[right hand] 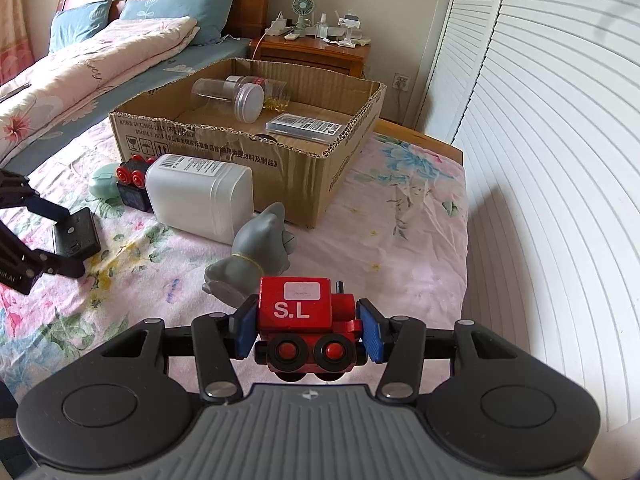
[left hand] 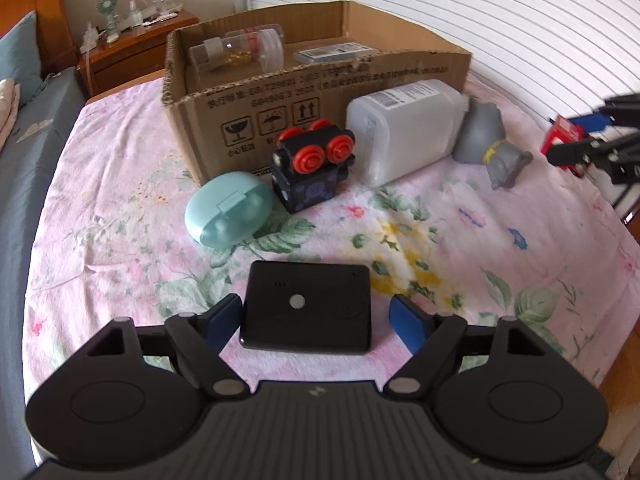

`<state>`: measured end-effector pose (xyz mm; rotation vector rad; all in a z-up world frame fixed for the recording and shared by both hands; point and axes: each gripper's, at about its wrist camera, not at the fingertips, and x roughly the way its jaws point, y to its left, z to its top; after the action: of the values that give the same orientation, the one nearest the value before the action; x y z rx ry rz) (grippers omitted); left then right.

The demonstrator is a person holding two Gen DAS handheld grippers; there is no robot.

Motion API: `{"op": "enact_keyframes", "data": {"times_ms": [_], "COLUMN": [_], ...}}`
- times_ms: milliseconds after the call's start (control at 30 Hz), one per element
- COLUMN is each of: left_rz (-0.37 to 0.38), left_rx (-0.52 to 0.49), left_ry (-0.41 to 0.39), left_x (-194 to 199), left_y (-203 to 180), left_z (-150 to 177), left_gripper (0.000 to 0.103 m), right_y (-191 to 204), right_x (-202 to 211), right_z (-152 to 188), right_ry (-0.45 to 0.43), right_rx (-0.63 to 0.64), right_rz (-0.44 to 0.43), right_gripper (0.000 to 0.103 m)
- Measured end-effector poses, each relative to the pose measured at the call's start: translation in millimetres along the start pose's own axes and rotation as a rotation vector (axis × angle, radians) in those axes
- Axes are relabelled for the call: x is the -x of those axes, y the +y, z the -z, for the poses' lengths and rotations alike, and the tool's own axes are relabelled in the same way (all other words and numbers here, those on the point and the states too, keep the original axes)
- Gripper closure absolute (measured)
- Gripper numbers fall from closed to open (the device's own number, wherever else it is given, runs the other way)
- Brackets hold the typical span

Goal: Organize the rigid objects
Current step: 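Carry the black timer into the box with the left tool and open it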

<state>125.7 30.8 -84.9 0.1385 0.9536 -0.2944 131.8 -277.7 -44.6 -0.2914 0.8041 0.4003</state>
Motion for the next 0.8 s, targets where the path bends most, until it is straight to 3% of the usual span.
{"op": "enact_keyframes", "data": {"times_ms": [100, 367, 800], "left_rz": [0.012, 0.046, 0.071], "left_rx": [-0.010, -0.047, -0.097], "left_ry": [-0.007, 0.016, -0.070], "left_x": [0.0, 8.4, 54.1], "left_y": [1.6, -1.0, 3.0], "left_z": [-3.3, -11.8, -56.1], "left_gripper": [0.033, 0.033, 0.033], "right_y": [1.9, 8.3, 19.3], "right_x": [-0.3, 10.8, 22.3], "right_z": [-1.8, -11.9, -46.9], "right_ry": [-0.003, -0.029, -0.114], "right_rx": [0.003, 0.023, 0.080], "right_rz": [-0.003, -0.016, -0.040], "right_gripper": [0.047, 0.047, 0.047]}}
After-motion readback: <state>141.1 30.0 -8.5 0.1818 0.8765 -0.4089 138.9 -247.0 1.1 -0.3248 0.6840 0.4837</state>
